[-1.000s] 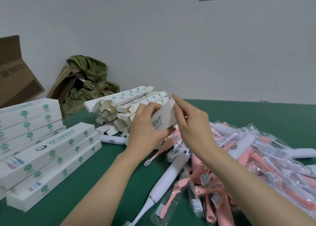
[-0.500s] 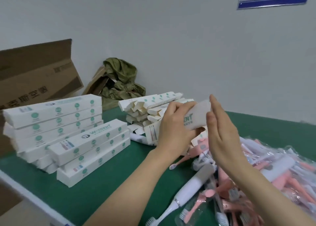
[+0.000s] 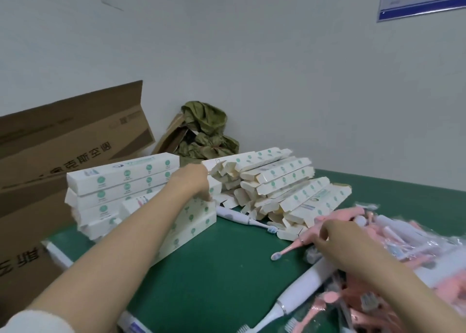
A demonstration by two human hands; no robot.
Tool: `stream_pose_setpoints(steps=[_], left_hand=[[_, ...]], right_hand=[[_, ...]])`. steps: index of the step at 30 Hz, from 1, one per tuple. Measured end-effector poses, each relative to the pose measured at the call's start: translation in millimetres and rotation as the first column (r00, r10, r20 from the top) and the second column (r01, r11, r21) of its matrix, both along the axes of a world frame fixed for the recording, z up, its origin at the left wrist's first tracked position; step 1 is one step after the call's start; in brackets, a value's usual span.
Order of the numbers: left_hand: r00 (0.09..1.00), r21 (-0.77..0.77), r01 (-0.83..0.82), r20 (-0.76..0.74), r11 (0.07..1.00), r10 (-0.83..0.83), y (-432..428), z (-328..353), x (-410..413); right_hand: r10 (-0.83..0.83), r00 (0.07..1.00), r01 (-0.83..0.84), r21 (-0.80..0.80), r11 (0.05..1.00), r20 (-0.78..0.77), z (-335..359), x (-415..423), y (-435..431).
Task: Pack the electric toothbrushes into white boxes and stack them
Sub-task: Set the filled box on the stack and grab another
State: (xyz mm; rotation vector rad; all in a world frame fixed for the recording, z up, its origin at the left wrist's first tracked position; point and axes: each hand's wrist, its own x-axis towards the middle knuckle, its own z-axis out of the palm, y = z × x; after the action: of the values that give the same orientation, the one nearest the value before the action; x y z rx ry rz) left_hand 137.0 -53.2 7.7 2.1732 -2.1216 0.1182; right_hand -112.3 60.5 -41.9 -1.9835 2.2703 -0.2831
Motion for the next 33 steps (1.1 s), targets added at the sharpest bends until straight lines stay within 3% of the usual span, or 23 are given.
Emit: stream_pose_setpoints(steps=[4, 7, 13, 15, 18, 21, 23, 25, 28, 31, 33], left_hand=[[0.996, -0.077, 0.011, 0.085, 0.997, -0.005, -7, -7, 8], [0.995, -0.049, 0.022, 0.099, 0.999, -0.017, -8, -7, 10], [0.988, -0.191, -0.006, 0.151, 0.982, 0.036, -6, -16, -7], [0.989, -0.328, 0.14, 0.003, 0.934, -0.147, -6, -20, -32], [0.853, -0.34, 0.375, -0.238, 0.862, -0.465, 0, -38, -84], [0.851, -0.213, 0.455, -0.182, 0.864, -0.493, 6, -67, -129], [0.86, -0.295, 0.439, -0.134, 0.849, -0.492, 3, -76, -140], [0.833, -0.397, 0.411, -0.203, 0.82, -0.515, 2, -74, -140], [0.731, -0.604, 0.41, -0.23, 0.683, -0.642, 9, -59, -135], [0.547, -0.761, 0.477, -0.136, 0.441, -0.826, 32, -33, -129], [0.42, -0.826, 0.475, -0.091, 0.304, -0.903, 51, -21, -121]], right_hand=[[-0.021, 0.999, 0.025, 0.14, 0.99, -0.025, 14, 2, 3], [-0.038, 0.999, 0.041, 0.232, 0.972, -0.018, 17, 2, 6], [-0.05, 0.999, 0.048, 0.273, 0.961, -0.001, 10, 0, 2], [-0.056, 0.998, 0.049, 0.257, 0.965, 0.019, 9, -2, 0], [-0.04, 0.999, 0.035, 0.185, 0.982, 0.026, 9, -8, 0], [-0.03, 0.999, 0.027, 0.081, 0.996, 0.03, 10, -16, 1], [-0.014, 0.998, 0.013, 0.007, 1.0, 0.056, 11, -20, 1], [-0.001, 0.996, 0.005, -0.047, 0.999, 0.088, 11, -26, 0], [0.008, 0.992, 0.024, -0.245, 0.969, 0.128, 15, -37, -2], [0.077, 0.991, -0.009, -0.528, 0.849, 0.107, 21, -47, -2], [0.096, 0.995, -0.059, -0.624, 0.779, 0.026, 26, -49, 0]])
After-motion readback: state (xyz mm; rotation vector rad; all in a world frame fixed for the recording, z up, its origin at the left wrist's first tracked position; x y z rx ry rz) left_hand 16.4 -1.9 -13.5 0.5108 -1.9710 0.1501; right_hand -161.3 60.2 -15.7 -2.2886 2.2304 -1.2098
